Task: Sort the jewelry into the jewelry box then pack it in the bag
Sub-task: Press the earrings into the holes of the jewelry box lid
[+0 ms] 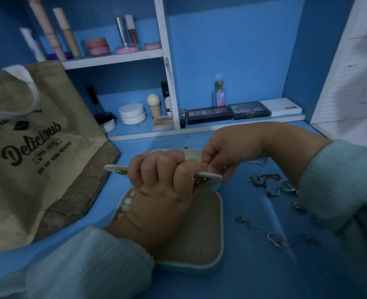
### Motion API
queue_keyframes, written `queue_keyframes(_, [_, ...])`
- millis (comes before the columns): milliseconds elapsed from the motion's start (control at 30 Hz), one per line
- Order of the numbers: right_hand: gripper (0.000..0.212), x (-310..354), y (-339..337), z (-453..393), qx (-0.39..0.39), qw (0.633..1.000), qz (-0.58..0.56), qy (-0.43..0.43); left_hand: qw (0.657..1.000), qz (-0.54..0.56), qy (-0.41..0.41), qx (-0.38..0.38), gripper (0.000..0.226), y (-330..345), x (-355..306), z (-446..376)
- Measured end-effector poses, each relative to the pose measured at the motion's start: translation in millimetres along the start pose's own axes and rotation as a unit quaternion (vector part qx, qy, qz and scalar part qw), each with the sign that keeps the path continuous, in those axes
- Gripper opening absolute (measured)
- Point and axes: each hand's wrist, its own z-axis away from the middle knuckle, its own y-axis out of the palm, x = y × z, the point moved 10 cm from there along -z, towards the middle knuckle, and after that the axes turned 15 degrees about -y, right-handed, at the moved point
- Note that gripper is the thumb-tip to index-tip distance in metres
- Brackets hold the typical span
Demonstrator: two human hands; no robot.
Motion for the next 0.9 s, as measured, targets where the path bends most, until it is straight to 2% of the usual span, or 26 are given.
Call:
queue_keyframes(500, [0.013,-1.6,2.1,-1.4,0.005,1.0,-0.005,0.005,1.0,-0.013,0.004,-0.003,0.032,0.6,-0.8,0.6])
queue_keyframes(633, [0.014,-1.0,3.5,-2.2,0.01,1.0,-0.002,0.012,0.999,-0.033,0.012,-0.021,0.024,-1.5,-3.0,0.0])
queue_keyframes(900, [0.013,3.5,5.6,-1.4,0.027,1.0,0.014,0.007,0.999,-0.023,0.017,-0.014,0.03,-0.4,-3.1,0.7])
